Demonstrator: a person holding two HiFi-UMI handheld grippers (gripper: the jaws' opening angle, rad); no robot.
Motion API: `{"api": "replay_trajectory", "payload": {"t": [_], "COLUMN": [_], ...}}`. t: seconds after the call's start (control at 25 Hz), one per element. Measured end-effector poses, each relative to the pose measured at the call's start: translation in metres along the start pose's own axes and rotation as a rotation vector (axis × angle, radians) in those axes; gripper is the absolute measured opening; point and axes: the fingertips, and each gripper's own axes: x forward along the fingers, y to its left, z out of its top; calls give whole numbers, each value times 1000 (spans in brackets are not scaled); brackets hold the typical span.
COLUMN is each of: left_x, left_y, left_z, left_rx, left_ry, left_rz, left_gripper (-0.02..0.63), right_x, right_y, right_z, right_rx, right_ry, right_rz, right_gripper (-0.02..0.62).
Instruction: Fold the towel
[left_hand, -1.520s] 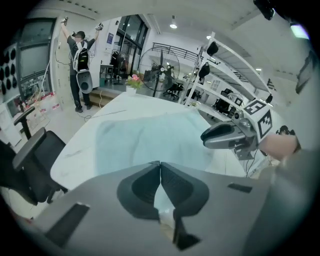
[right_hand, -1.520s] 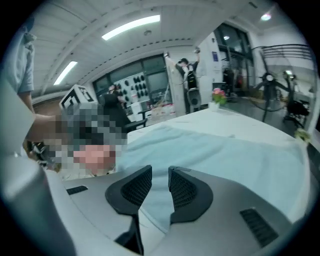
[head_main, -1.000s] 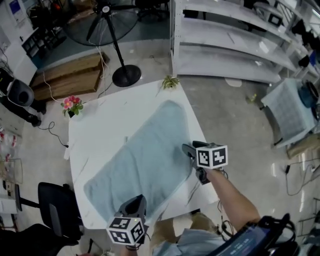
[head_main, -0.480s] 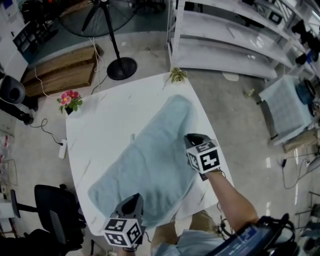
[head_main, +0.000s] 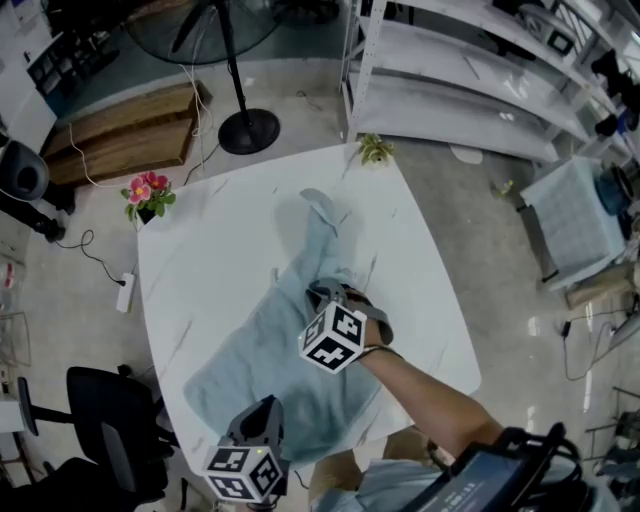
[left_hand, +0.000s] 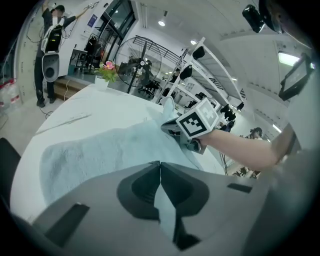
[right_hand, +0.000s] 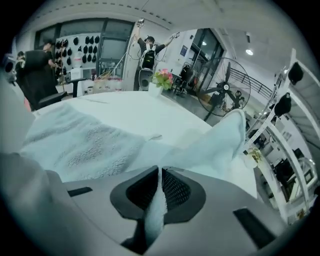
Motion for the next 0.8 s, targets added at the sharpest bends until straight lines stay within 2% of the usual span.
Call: {"api": "replay_trajectory", "payload": {"t": [0.08, 0.2, 0.24, 0.4, 0.52, 0.64, 0.8], "left_x": [2, 8, 10, 23, 33, 41, 53], "left_y": [3, 1, 0, -4, -9, -22, -34], "left_z": [1, 3, 3, 2, 2, 5, 6], "left_rx": [-9, -6, -3, 19, 24, 32, 30], "left_ry": [-2, 2, 7, 32, 47, 60, 76], "left_rz": [0, -14, -21, -46, -46, -46, -28], "left_gripper": [9, 9, 9, 9, 9, 9, 9], "right_x": [-5, -23, -31, -70, -91, -97, -84], "right_y": [2, 5, 5, -7, -20, -42, -84], "right_z": [2, 8, 10, 23, 23, 2, -36], "right_rx": [35, 89, 109, 229, 262, 310, 500], "right_ry": [-23, -79, -109, -270, -345, -331, -300], "right_rz": [62, 163, 188, 287, 352, 330, 227], "right_gripper": [57, 171, 184, 186, 173, 172, 193]}}
